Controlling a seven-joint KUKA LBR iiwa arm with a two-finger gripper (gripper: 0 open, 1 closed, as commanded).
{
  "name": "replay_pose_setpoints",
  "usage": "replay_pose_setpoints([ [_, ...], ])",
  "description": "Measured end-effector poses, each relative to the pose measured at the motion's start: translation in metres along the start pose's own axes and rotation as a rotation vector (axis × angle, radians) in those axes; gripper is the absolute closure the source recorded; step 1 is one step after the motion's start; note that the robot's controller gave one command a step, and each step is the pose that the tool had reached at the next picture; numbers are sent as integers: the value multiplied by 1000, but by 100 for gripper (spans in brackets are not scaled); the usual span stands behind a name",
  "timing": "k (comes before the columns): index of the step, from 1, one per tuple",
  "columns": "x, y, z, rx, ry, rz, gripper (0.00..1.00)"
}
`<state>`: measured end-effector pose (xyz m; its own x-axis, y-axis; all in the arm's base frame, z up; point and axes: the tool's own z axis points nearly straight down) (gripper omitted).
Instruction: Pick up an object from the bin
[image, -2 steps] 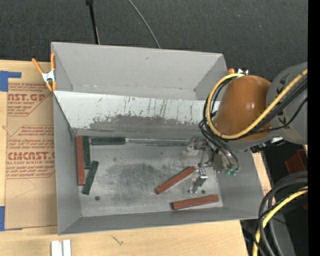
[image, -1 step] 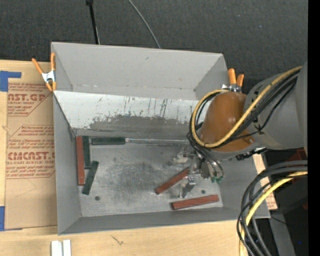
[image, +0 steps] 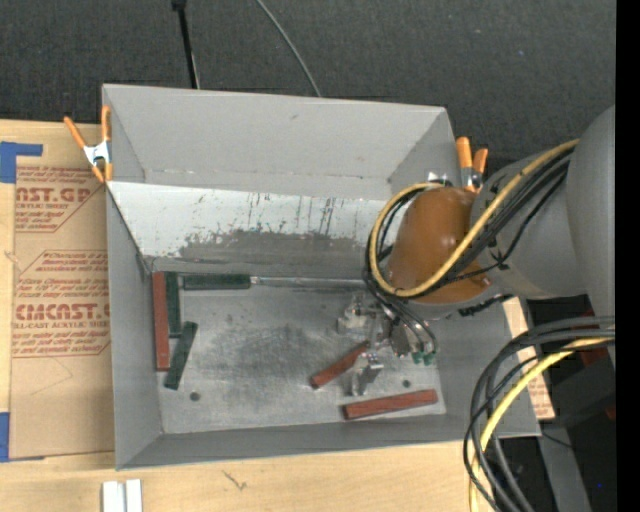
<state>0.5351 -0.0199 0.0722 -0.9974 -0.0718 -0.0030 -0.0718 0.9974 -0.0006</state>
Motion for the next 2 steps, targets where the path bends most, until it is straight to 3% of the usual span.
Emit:
replay_pose_setpoints([
  [1,10,2,-2,0,-12,49,0],
  [2,1,0,-2,1,0,5,0],
])
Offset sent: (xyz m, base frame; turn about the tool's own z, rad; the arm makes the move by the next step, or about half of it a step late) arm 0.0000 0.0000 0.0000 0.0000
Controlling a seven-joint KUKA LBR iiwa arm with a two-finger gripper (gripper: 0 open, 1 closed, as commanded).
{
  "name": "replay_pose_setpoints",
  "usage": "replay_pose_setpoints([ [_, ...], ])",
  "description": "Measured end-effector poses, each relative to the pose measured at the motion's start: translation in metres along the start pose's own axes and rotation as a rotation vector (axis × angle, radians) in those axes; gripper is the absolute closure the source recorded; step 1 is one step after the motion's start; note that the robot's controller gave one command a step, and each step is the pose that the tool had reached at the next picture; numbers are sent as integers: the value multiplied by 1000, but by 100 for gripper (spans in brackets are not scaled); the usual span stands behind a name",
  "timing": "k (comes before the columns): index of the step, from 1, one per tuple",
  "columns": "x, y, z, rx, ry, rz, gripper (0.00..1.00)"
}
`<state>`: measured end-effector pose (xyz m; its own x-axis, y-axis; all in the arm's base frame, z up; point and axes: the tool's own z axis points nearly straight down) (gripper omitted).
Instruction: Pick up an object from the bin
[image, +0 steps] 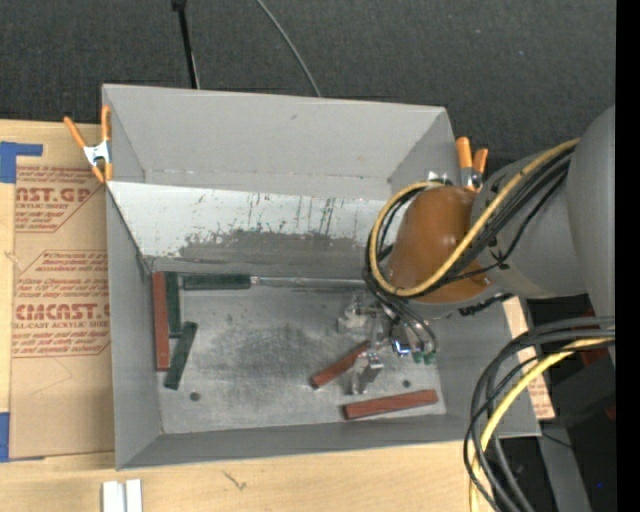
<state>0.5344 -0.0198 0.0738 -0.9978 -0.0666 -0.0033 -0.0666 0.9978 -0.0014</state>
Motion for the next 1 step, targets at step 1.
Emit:
replay_pose_setpoints([
  [1,5,1,-4,0,-10,45,100],
])
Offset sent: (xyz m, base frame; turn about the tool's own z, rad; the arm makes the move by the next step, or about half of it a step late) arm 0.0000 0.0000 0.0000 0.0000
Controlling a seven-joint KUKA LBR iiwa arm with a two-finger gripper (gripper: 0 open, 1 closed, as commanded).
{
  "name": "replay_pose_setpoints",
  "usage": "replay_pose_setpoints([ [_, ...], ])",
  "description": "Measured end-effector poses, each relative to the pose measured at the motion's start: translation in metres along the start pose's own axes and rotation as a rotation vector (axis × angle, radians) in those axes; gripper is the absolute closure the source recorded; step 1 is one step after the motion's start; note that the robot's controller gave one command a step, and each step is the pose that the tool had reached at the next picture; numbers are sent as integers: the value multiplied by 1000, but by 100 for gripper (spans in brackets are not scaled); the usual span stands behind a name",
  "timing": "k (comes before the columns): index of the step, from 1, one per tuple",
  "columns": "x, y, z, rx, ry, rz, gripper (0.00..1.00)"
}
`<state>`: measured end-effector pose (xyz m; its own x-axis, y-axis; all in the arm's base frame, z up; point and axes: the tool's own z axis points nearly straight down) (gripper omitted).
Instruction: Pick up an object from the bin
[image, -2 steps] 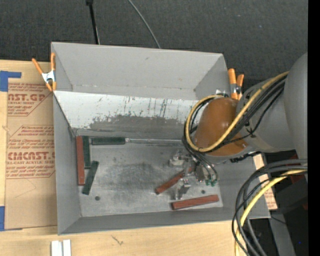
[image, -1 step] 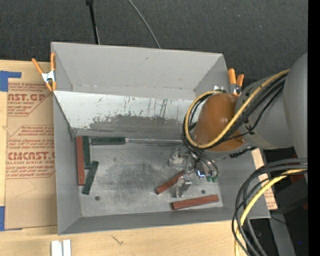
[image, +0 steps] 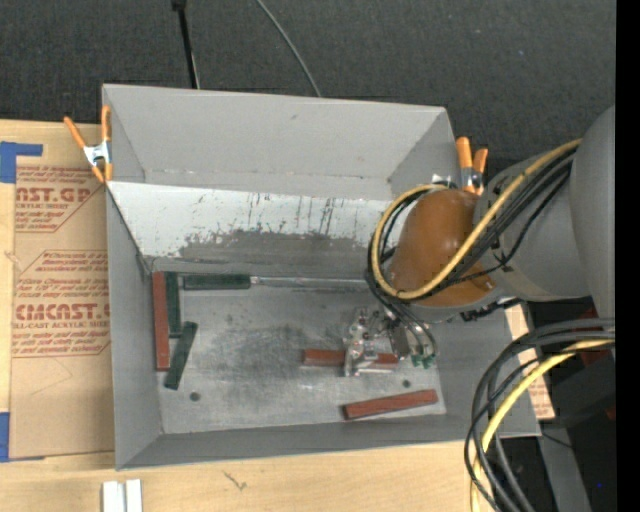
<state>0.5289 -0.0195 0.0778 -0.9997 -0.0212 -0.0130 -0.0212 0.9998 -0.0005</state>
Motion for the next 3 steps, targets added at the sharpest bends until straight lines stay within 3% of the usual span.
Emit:
replay_pose_setpoints([
  [3,2,0,-22,-1,11,-1,100],
])
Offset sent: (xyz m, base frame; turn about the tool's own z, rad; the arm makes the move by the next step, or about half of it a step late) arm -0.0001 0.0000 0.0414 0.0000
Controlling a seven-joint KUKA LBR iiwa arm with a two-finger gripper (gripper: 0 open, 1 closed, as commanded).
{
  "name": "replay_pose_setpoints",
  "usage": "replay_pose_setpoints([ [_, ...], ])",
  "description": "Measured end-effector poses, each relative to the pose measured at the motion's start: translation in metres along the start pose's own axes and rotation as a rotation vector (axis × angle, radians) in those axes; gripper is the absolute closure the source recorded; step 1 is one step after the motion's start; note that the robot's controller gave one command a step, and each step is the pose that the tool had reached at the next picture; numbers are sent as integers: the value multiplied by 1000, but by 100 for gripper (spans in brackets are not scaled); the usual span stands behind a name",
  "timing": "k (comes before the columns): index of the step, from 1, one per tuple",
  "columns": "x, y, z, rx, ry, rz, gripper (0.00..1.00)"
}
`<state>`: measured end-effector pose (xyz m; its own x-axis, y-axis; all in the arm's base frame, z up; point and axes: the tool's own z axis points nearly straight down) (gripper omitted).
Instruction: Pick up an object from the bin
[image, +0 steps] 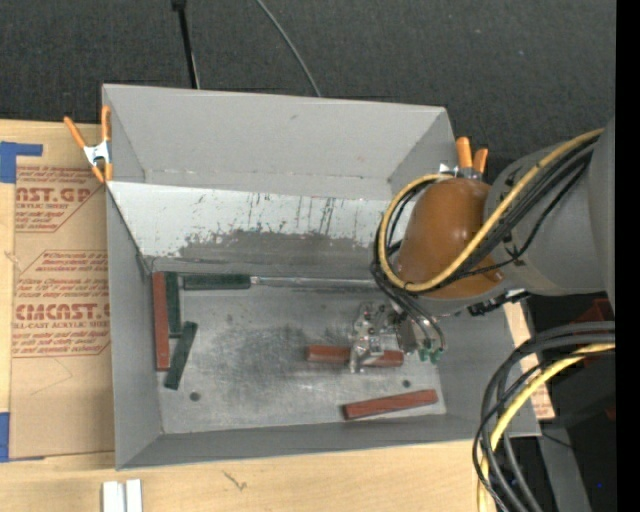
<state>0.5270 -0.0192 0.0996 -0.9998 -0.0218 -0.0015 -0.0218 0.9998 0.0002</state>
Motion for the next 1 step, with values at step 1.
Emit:
replay_pose_setpoints([
  [1,1,0,-13,-1,5,0,100],
])
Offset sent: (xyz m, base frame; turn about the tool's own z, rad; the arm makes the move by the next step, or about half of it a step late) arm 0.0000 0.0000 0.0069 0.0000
